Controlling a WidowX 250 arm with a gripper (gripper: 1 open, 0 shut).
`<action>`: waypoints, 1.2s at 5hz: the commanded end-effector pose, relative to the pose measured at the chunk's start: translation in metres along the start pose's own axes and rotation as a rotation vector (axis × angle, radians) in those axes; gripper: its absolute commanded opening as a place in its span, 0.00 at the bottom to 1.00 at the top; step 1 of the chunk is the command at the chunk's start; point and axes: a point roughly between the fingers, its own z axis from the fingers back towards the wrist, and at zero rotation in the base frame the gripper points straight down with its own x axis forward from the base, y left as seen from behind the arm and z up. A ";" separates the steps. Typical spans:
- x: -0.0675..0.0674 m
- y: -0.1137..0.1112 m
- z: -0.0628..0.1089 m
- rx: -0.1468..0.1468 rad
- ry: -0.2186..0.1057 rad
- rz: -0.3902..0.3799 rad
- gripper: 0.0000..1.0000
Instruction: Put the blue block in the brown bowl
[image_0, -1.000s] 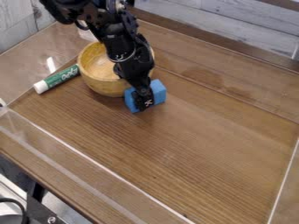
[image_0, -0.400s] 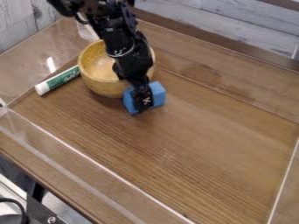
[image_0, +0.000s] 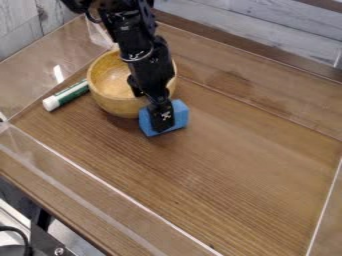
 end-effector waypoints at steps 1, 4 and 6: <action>0.001 0.001 0.012 -0.006 -0.013 0.035 0.00; 0.003 0.007 0.020 -0.019 -0.019 0.038 1.00; 0.006 0.016 0.022 -0.021 -0.026 0.033 1.00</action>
